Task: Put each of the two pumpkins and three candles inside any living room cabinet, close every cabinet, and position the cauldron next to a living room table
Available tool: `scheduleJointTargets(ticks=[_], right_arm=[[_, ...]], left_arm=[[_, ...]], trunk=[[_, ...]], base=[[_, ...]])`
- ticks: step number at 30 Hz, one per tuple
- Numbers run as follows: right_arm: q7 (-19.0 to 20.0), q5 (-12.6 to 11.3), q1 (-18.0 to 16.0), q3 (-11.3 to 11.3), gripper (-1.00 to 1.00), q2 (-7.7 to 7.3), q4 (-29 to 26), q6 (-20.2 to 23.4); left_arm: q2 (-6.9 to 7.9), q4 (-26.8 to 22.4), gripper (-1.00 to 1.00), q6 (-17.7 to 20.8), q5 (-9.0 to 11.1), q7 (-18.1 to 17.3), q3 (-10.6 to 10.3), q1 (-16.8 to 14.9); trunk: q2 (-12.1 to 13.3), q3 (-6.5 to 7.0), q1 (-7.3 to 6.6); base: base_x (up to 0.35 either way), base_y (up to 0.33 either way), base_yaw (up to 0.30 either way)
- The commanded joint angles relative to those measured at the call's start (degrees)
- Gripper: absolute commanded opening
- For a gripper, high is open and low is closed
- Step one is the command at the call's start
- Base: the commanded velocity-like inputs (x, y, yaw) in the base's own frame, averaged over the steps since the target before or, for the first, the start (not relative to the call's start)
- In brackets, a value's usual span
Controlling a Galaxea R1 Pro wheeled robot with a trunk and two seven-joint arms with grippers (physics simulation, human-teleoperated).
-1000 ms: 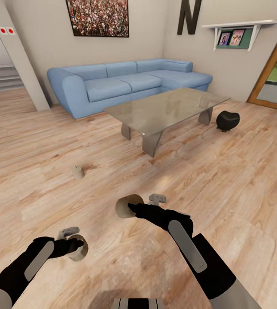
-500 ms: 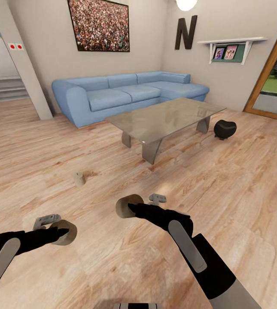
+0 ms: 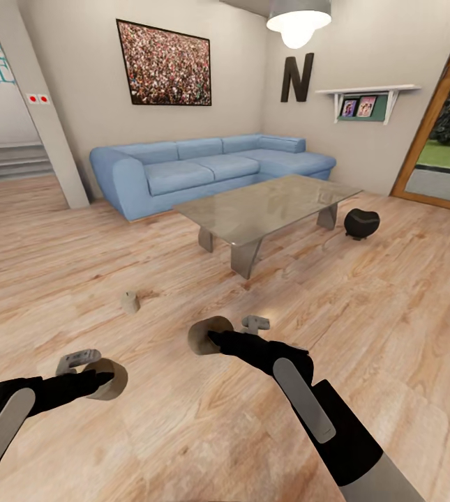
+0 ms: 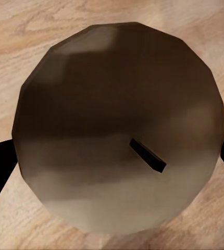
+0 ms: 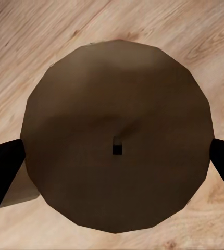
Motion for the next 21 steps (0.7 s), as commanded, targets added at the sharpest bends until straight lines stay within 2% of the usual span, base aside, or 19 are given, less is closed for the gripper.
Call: scheduleJointTargets(ticks=[1,6,11,12,13,16,21], right_arm=[[-0.6,-0.59,-0.04,0.04,-1.0,0.0,-0.06,0.1],[-0.6,-0.62,-0.04,0.04,-1.0,-0.01,-0.13,0.13],[-0.58,-0.66,-0.04,0.04,-1.0,-0.01,-0.14,0.22],[-0.56,-0.66,-0.05,0.04,-1.0,-0.01,-0.14,0.24],[-0.54,-0.66,-0.04,0.04,-1.0,-0.01,-0.14,0.25],[-0.52,-0.66,-0.04,0.04,-1.0,-0.01,-0.14,0.25],[-0.51,-0.66,-0.04,0.04,-1.0,-0.01,-0.14,0.25]], left_arm=[[0.01,-0.05,-1.0,0.21,0.6,0.55,0.01,-0.03],[-0.12,0.06,-1.0,0.21,0.63,0.55,-0.14,-0.03],[-3.09,0.31,-1.0,0.1,-0.13,0.87,-0.3,-0.03],[-4.19,0.37,-1.0,0.11,-0.5,2.68,-0.33,-0.03],[-4.65,0.38,-1.0,0.12,-0.59,4.09,-0.35,-0.03],[-5.06,0.45,-1.0,0.12,-0.63,5.69,-0.38,-0.03],[-5.18,0.56,-1.0,0.08,-0.61,6.24,-0.42,-0.03]], trunk=[[0.0,0.17,-0.03],[0.06,1.28,-0.16],[0.13,2.39,-0.29],[0.14,2.61,-0.32],[0.16,2.83,-0.34],[0.2,3.5,-0.42],[0.26,4.6,-0.55]], base=[[0.0,0.0,0.0],[0.0,0.0,0.0],[0.0,0.0,0.0],[0.0,0.0,0.0],[0.0,0.0,0.0],[0.0,0.0,0.0],[0.0,0.0,0.0]])
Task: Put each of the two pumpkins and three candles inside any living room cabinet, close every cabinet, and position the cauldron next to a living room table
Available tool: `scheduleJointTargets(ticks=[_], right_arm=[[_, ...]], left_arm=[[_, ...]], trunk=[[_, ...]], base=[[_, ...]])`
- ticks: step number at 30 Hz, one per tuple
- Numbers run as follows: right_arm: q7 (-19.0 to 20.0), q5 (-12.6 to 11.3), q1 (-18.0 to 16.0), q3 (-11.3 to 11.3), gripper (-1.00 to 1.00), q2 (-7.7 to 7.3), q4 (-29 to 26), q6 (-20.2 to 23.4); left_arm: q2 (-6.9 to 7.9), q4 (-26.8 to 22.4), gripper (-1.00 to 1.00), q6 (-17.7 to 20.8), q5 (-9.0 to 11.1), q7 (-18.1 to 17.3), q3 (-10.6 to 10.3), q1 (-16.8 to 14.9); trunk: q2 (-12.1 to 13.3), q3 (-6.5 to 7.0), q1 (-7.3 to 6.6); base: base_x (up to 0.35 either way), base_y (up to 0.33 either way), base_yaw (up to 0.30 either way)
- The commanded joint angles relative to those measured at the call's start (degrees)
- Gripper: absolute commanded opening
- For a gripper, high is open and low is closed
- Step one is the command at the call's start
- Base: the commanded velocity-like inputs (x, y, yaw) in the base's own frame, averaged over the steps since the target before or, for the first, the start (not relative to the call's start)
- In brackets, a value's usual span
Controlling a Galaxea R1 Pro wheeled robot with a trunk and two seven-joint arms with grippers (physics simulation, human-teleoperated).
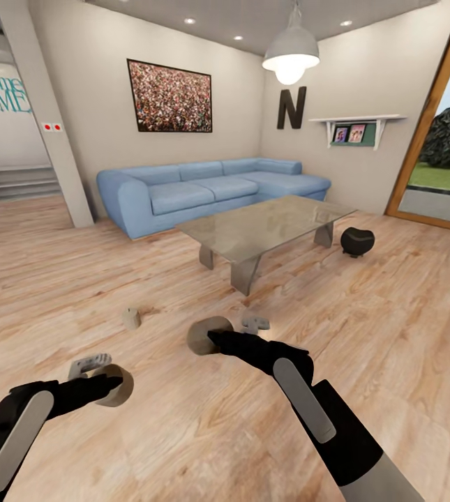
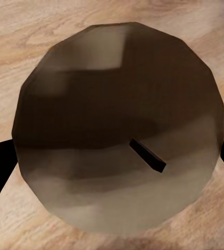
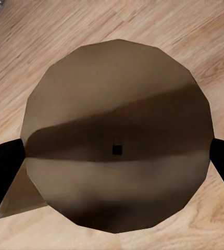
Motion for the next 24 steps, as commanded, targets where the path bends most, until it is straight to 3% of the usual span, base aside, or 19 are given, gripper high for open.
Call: scheduleJointTargets(ticks=[1,12,24], right_arm=[[-0.6,-0.58,-0.04,0.04,-1.0,0.0,-0.06,0.1],[-0.69,-0.49,-0.04,0.04,-1.0,0.01,-0.15,0.1],[-0.68,-0.58,-0.04,0.03,-1.0,0.0,-0.01,0.1]], left_arm=[[0.0,-0.03,-1.0,0.19,0.6,0.58,0.01,-0.03],[-0.04,0.05,-1.0,0.2,0.65,0.66,0.0,-0.03],[-0.03,0.05,-1.0,0.23,0.96,0.59,0.0,-0.03]], trunk=[[-0.01,0.17,-0.03],[0.14,2.61,-0.32],[0.14,2.06,-0.32]], base=[[0.0,0.0,0.0],[0.0,0.0,0.0],[0.0,0.0,-0.111]])
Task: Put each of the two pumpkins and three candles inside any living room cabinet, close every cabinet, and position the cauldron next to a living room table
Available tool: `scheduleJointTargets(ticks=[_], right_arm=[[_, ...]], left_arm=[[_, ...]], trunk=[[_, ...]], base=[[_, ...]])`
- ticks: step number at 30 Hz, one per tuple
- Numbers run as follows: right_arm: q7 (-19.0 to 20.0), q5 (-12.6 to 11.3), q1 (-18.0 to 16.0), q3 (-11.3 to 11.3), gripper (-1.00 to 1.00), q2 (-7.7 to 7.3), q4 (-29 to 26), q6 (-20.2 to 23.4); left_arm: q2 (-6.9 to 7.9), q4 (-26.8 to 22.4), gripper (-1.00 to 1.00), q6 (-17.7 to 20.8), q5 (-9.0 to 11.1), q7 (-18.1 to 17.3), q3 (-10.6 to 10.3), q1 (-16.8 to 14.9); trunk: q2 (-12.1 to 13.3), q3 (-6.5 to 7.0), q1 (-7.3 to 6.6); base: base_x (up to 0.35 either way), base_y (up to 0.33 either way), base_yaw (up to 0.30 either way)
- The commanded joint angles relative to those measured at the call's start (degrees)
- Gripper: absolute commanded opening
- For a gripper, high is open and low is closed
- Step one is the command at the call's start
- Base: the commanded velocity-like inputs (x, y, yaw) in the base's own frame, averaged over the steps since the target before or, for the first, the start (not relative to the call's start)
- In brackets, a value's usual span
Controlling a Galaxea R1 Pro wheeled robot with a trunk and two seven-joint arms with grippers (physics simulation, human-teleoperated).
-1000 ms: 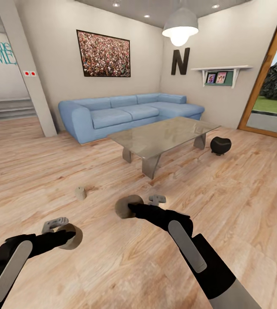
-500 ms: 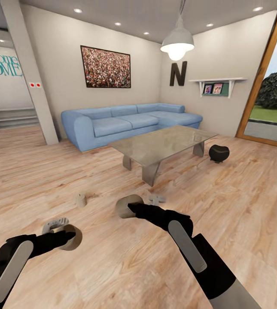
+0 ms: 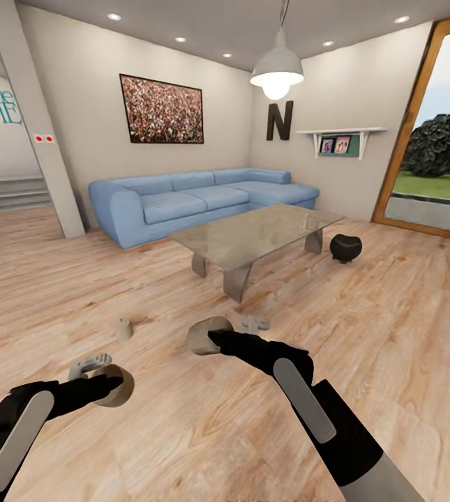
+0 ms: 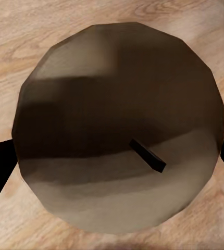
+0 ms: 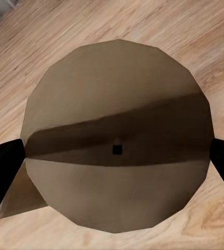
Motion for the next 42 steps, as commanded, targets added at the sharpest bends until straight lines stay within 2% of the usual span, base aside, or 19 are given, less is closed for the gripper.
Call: scheduleJointTargets(ticks=[1,5,11,27,42], right_arm=[[-0.58,-0.61,-0.06,0.05,-1.0,0.01,-0.05,0.06],[-0.55,-0.61,-0.06,-0.01,-1.0,0.01,-0.02,0.08],[-0.57,-0.61,-0.06,-0.02,-1.0,0.01,0.3,0.09],[-0.52,-0.61,-0.07,-0.04,-1.0,0.01,0.77,0.15],[-0.52,-0.61,-0.06,-0.04,-1.0,0.01,0.84,0.15]], left_arm=[[0.02,-0.07,-1.0,0.18,0.64,0.53,0.02,-0.02],[-0.01,-0.07,-1.0,0.19,0.74,0.51,-0.01,-0.02],[-0.08,-0.07,-1.0,0.19,0.79,0.51,-0.06,-0.02],[-0.79,-0.05,-1.0,0.19,0.47,0.52,-0.15,-0.03],[-0.84,0.02,-1.0,0.19,0.34,0.59,-0.15,-0.02]], trunk=[[-0.03,-0.13,-0.01],[-0.03,-0.42,-0.01],[0.09,0.46,-0.19],[6.5,2.15,-3.7],[12.52,3.74,-6.99]], base=[[0.0,0.0,-0.173],[0.0,0.0,-0.174],[0.0,0.0,-0.174],[0.0,0.0,-0.175],[0.0,0.0,-0.175]])
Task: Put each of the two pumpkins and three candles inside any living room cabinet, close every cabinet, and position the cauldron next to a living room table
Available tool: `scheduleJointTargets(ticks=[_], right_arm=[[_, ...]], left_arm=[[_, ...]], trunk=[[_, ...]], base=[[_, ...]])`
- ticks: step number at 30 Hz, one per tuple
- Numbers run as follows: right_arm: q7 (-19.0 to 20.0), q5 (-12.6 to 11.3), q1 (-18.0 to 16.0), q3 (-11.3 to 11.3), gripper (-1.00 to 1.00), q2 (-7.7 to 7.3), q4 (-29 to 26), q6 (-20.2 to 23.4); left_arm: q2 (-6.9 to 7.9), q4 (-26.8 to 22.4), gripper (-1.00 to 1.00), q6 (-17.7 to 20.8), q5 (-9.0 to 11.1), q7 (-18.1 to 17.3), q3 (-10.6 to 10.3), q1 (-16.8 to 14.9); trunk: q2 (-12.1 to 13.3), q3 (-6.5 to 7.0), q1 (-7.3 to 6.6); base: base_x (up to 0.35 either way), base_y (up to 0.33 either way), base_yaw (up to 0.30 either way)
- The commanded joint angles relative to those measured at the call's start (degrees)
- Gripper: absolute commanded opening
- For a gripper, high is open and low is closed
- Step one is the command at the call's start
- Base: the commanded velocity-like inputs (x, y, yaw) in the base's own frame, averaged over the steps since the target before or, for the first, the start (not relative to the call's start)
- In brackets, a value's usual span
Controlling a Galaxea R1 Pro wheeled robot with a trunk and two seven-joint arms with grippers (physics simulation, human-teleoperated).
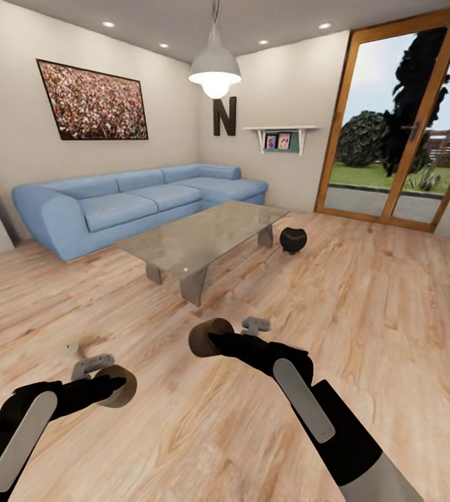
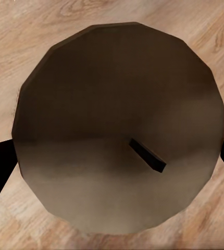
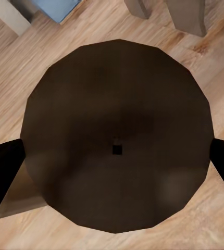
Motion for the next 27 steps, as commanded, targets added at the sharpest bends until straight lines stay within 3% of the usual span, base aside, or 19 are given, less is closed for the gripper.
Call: scheduleJointTargets(ticks=[1,10,15,27], right_arm=[[-0.62,-0.61,-0.05,0.05,-1.0,0.01,-0.05,0.08],[-0.66,-2.38,-0.05,0.05,-1.0,0.01,-0.08,0.06],[-0.66,-2.53,-0.05,0.05,-1.0,0.03,-0.04,0.05],[-0.65,-2.55,-0.05,0.05,-1.0,0.01,0.03,0.01]], left_arm=[[0.02,-0.06,-1.0,0.18,0.63,0.54,0.02,-0.02],[0.02,0.14,-1.0,0.18,0.63,0.54,-0.18,-0.02],[0.02,0.19,-1.0,0.11,0.63,0.54,-1.29,-0.02],[0.02,0.2,-1.0,0.1,0.63,0.54,-1.47,-0.02]], trunk=[[0.39,0.05,-0.24],[4.0,1.0,-2.21],[6.0,1.53,-3.31],[10.82,3.18,-5.95]], base=[[0.0,0.0,-0.175],[0.0,0.0,-0.174],[0.0,0.0,-0.179],[0.0,0.0,-0.237]])
